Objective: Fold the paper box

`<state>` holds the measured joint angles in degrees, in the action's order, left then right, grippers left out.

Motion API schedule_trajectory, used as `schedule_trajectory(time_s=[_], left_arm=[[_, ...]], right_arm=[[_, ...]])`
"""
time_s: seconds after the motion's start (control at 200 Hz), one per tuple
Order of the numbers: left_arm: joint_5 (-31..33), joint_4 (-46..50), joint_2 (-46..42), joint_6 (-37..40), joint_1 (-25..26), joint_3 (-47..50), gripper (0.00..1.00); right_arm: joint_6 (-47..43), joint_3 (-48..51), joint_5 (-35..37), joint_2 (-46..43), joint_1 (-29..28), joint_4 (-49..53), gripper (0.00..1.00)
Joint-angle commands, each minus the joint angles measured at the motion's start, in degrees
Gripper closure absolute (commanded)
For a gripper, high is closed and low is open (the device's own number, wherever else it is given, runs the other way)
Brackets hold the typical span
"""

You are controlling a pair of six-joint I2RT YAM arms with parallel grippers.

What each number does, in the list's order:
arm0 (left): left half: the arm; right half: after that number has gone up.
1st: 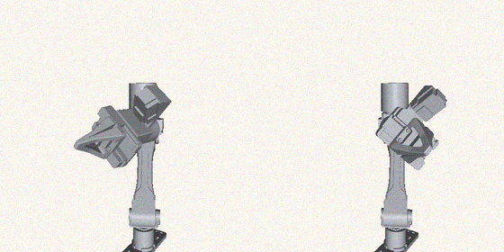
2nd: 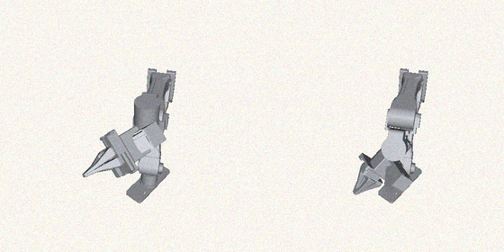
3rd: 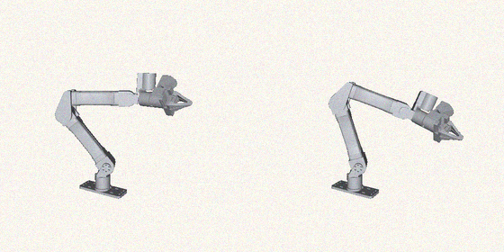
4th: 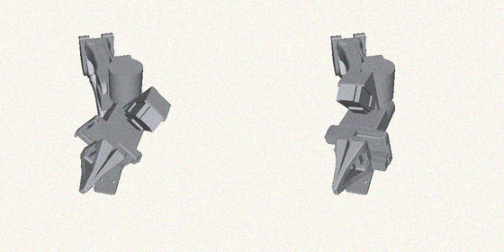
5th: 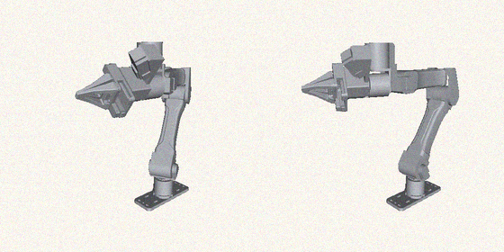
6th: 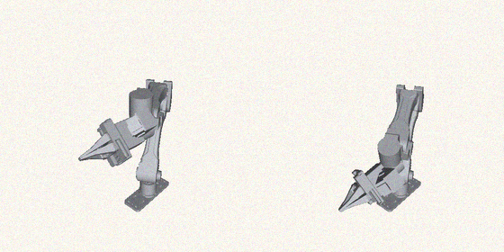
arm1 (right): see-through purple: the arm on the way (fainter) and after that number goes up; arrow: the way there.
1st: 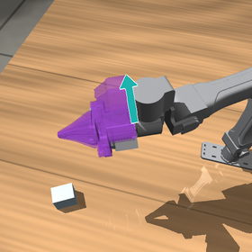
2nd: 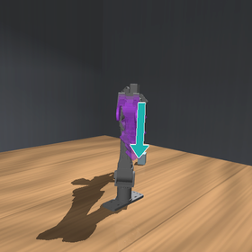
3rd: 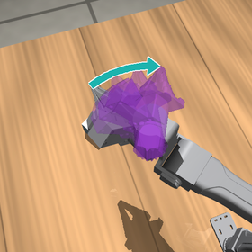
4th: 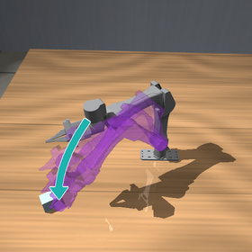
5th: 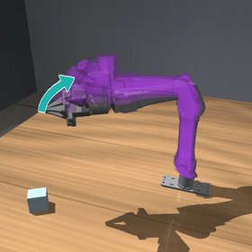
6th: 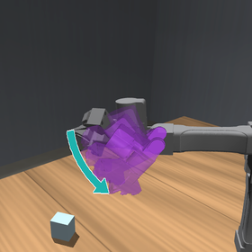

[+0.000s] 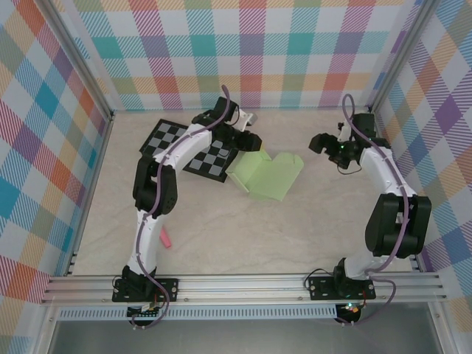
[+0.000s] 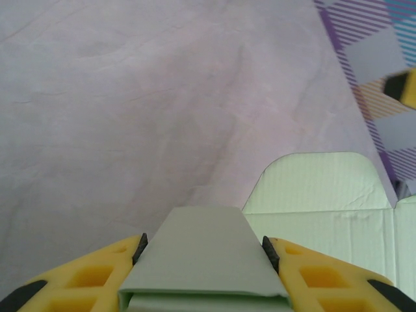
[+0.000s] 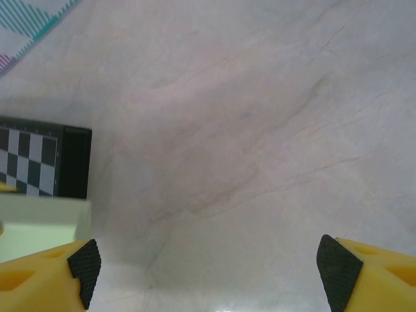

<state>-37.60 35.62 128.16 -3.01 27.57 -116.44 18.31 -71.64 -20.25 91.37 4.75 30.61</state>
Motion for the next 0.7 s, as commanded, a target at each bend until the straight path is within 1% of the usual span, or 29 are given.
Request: schedule_trajectory(time_s=[0.0,0.025,0.045,0.075,0.085,0.1,0.11,0.145,0.185,0.255,0.305,0.355,0.43,0.52,0.56,0.695], left_arm=[[-6.94,0.62,-6.19,8.44,0.45,0.66,0.64],[-7.69,1.35,-6.63,10.36,0.54,0.68,0.64],[-8.56,2.08,-6.96,12.2,0.69,0.49,0.64],[-9.8,3.12,-7.26,14.86,0.8,0.32,0.64],[-10.22,3.42,-7.36,15.64,0.81,0.25,0.64],[-10.59,3.84,-7.47,16.84,0.86,0.15,0.63],[-10.72,4.13,-7.59,17.5,0.89,0.12,0.63],[-11.18,5.54,-7.67,20.37,0.99,-0.37,0.63],[-11.85,7.47,-7.59,23.8,1.08,-1.02,0.63],[-12.22,10.77,-7.49,28.57,1.32,-2.32,0.63],[-12.8,12.96,-7.74,31.63,1.48,-2.82,0.63],[-13.01,14.7,-8.45,34.54,1.75,-2.5,0.63],[-14.07,16.92,-9.88,38.85,2.26,-1.66,0.63],[-15.48,16.36,-11.5,40.52,2.57,0.16,0.63],[-15.21,15.98,-11.75,40.28,2.6,0.53,0.63],[-15.29,17.12,-11.6,40.6,2.57,-0.87,0.63]], right_arm=[[-7.58,0.72,-13.76,0.95,0.58,-6.26,0.05],[-11.66,0.12,-19.09,1.51,0.43,-6.57,0.02],[-14.85,-0.24,-23.72,1.92,0.12,-6.51,0.02],[-19.91,-0.73,-29.3,2.55,-0.63,-5.66,0.11],[-21.47,-1.08,-30.81,2.68,-1.0,-5.28,0.16],[-23.07,-1.36,-32.11,3.01,-1.43,-4.64,0.23],[-23.32,-1.57,-32.17,3.22,-1.81,-4.36,0.26],[-25.06,-1.48,-29.8,3.65,-3.04,-5.14,0.28],[-26.65,-0.44,-28.52,3.9,-4.33,-7.07,0.26],[-35.62,1.8,-34.29,4.73,-5.71,-8.82,0.23],[-41.14,1.3,-35.29,5.62,-6.73,-6.77,0.22],[-47.71,-0.96,-38.02,6.95,-7.28,-1.6,0.22],[-53.23,-5.12,-40.69,9.53,-7.82,5.11,0.22],[-61.11,-8.91,-42.96,11.19,-9.62,13.12,0.23],[-62.37,-8.62,-43.13,10.8,-10.55,13.8,0.24],[-62.61,-3.75,-43.97,7.78,-12.97,9.47,0.21]])
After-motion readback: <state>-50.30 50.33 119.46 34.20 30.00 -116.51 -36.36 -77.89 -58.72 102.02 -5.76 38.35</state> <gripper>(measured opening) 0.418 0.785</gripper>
